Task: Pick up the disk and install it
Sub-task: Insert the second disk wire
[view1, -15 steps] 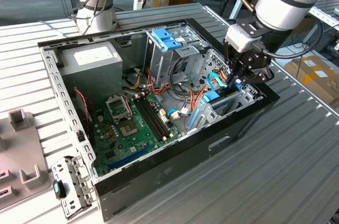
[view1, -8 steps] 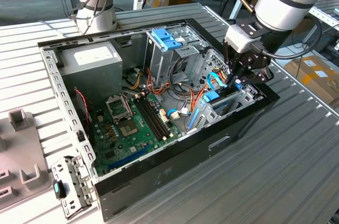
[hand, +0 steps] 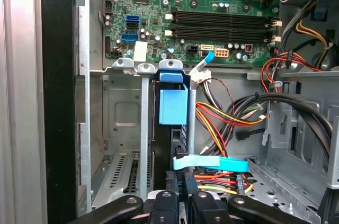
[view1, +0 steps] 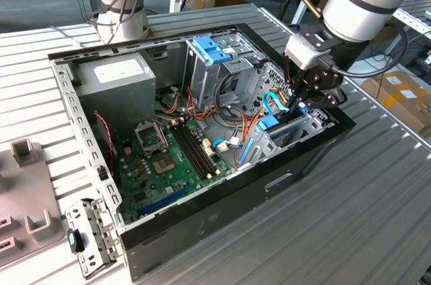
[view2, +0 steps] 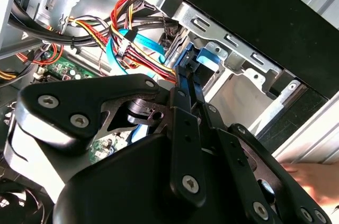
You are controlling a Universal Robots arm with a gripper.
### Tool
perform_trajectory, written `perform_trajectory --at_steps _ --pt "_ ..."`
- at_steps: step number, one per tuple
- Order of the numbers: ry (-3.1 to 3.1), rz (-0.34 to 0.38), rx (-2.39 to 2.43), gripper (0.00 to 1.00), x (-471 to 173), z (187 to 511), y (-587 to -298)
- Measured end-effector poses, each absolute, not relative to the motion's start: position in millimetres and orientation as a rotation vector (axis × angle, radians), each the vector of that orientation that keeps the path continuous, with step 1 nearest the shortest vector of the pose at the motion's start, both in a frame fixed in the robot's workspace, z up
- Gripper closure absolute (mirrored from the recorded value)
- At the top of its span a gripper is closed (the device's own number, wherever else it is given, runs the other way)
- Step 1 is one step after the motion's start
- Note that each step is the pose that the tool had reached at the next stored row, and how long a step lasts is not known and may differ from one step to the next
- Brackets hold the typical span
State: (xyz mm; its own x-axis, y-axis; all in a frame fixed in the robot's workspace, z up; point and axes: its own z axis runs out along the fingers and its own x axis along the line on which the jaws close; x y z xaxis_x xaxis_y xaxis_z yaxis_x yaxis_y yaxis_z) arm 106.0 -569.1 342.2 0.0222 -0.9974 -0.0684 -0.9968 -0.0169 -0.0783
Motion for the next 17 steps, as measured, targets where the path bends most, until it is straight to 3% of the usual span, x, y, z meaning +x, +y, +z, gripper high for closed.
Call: perform_trajectory --at_steps 17 --pt "2.126 -0.008 -2.168 0.84 106.0 337.5 -569.3"
